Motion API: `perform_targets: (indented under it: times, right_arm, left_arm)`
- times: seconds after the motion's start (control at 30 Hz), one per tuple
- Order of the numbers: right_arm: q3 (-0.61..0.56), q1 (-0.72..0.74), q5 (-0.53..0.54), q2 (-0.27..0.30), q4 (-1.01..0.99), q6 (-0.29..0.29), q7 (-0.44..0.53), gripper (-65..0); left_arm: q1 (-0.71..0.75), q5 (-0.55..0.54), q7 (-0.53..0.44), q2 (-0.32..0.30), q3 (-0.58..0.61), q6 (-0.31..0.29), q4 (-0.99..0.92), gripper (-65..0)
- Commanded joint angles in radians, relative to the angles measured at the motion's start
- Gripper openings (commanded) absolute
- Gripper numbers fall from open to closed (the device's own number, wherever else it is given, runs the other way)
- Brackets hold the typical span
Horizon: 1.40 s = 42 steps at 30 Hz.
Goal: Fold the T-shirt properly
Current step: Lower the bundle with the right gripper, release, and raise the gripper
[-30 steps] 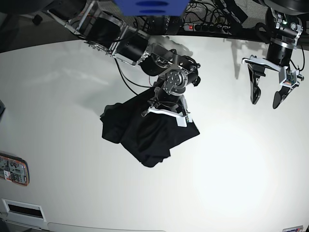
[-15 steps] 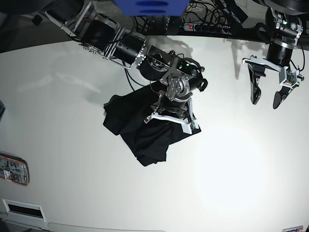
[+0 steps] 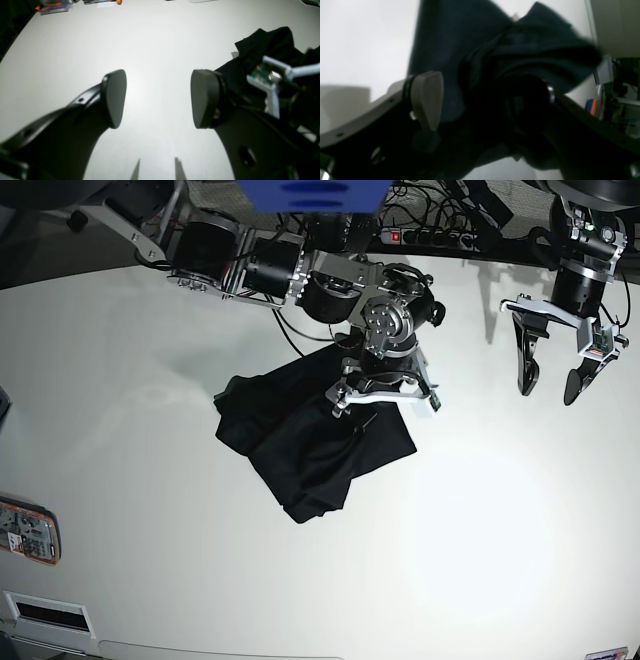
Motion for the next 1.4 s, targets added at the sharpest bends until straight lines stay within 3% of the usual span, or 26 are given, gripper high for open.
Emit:
perform_targets:
  times: [0.0,0.2,0.43,0.57,0.7,0.87,0.93,1.07,1.37]
  right_arm:
    - [0.002,0.013,-0.02,-0.024,0.068,-0.003,0.019,-18.0]
    - [0.121,0.015,-0.018,-0.022,0.302,-0.004,0.019,-18.0]
    - [0.236,0.05,-0.014,-0.015,0.331,-0.004,0.019,-18.0]
    - [0.342,0.104,-0.008,0.059,0.339,-0.001,0.019,-18.0]
    - [0.45,0.121,0.114,0.143,0.339,0.049,0.019,-18.0]
    - [0.554,0.113,0.204,0.242,0.335,0.063,0.019,-18.0]
    - [0.579,0.113,0.206,0.266,0.331,0.074,0.021,-18.0]
    - [0.629,0.11,0.203,0.321,0.33,0.151,0.059,-18.0]
    - [0.632,-0.016,0.201,0.41,0.308,0.158,0.113,-18.0]
  left_arm:
    - [0.005,-0.011,-0.026,-0.009,-0.01,0.001,0.013,-26.2]
    - [-0.034,-0.011,-0.026,-0.009,-0.01,0.001,-0.033,-26.2]
    - [-0.041,-0.011,-0.026,-0.009,-0.007,0.001,-0.063,-26.2]
    - [-0.043,-0.011,-0.026,-0.009,-0.01,0.001,-0.064,-26.2]
    - [-0.055,-0.011,-0.026,-0.009,-0.006,0.001,-0.061,-26.2]
    - [-0.066,-0.011,-0.006,-0.009,-0.006,0.001,-0.063,-26.2]
    - [-0.07,-0.011,0.032,-0.009,-0.006,0.001,-0.061,-26.2]
    - [-0.103,-0.011,0.071,-0.003,-0.004,0.001,-0.06,-26.2]
    - [-0.106,-0.011,0.077,-0.005,-0.003,0.001,-0.061,-26.2]
